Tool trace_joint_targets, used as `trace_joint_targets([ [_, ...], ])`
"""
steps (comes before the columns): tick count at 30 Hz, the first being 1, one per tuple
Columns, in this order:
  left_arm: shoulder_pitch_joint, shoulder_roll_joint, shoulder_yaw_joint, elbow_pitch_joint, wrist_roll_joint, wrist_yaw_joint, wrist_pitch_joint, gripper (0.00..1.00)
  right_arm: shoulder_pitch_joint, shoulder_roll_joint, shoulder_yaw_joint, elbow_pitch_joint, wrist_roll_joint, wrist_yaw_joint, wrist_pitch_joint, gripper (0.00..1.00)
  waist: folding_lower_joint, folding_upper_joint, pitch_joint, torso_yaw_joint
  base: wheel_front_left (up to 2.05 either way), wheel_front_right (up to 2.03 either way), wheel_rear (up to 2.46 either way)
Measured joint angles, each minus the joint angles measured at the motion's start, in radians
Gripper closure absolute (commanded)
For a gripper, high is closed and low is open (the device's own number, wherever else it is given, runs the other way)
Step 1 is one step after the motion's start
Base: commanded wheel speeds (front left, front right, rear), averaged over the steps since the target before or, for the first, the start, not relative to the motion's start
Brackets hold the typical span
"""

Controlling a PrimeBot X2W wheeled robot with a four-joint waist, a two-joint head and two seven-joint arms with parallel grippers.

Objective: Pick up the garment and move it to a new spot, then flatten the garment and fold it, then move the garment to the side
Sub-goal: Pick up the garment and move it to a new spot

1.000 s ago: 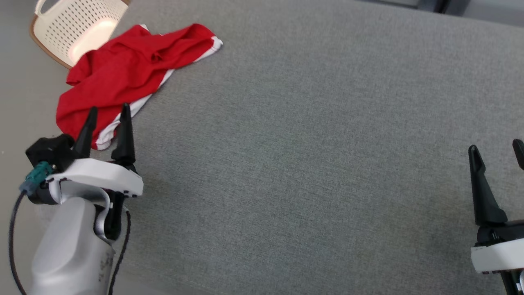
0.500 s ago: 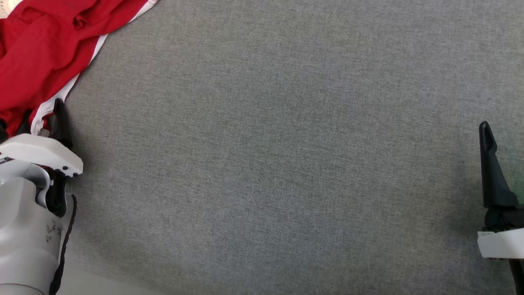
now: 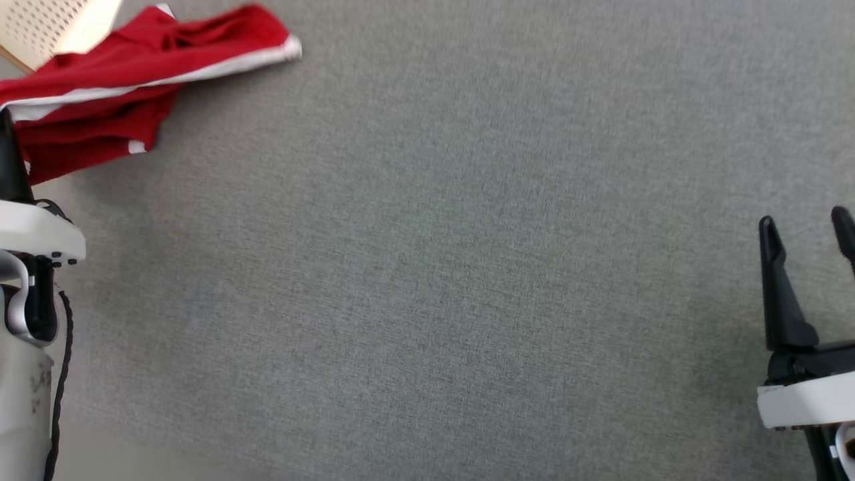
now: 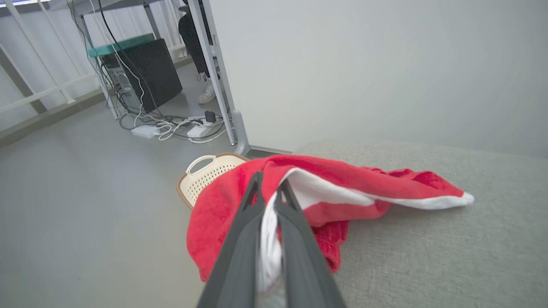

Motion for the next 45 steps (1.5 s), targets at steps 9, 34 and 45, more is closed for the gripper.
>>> trace_joint_targets([
  [9, 0.286, -0.051, 0.103, -0.416, 0.155, 0.036, 0.0, 1.0, 0.056, 0.028, 0.031, 0.091, 0.037, 0.0, -0.053, 0.0, 0.0, 0.0001, -0.18, -0.016, 0.0, 0.0, 0.0],
  [34, 0.448, -0.247, -0.316, -0.773, 0.185, -0.046, 0.14, 1.0, 0.024, 0.021, 0.09, 0.118, 0.053, 0.0, -0.104, 0.0, 0.0, 0.0001, -0.287, -0.338, 0.0, 0.0, 0.0],
  [45, 0.222, -0.295, -0.652, -0.5, 0.135, -0.06, 0.112, 1.0, 0.008, 0.08, 0.077, 0.172, 0.062, 0.0, -0.198, 0.0, 0.0, 0.0, -0.095, -0.531, 0.0, 0.0, 0.0],
])
